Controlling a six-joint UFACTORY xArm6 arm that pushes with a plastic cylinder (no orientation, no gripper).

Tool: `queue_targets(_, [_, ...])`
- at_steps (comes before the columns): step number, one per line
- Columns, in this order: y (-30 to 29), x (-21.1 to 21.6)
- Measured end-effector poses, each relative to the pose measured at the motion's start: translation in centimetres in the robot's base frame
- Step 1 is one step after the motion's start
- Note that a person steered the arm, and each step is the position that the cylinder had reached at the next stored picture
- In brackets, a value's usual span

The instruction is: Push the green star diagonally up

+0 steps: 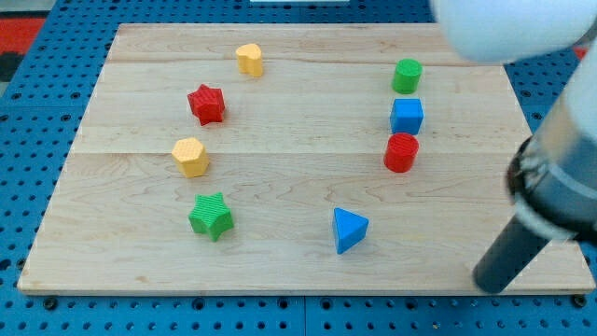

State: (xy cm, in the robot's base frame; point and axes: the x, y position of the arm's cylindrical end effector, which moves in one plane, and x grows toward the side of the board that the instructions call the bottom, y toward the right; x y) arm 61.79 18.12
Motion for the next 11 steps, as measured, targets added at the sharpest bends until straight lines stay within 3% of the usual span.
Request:
queue_targets(1, [-4.9,0.1])
queue_targets(3, [-31.2,-2.0])
queue_targets(4, [-31.3,-4.9])
queue_targets(7, [-25.0,-5.1])
queue_targets(8, [-31.1,-2.6])
queue_targets(9, [-36.9,-3.0])
queue_targets(11, [-28.8,-5.8])
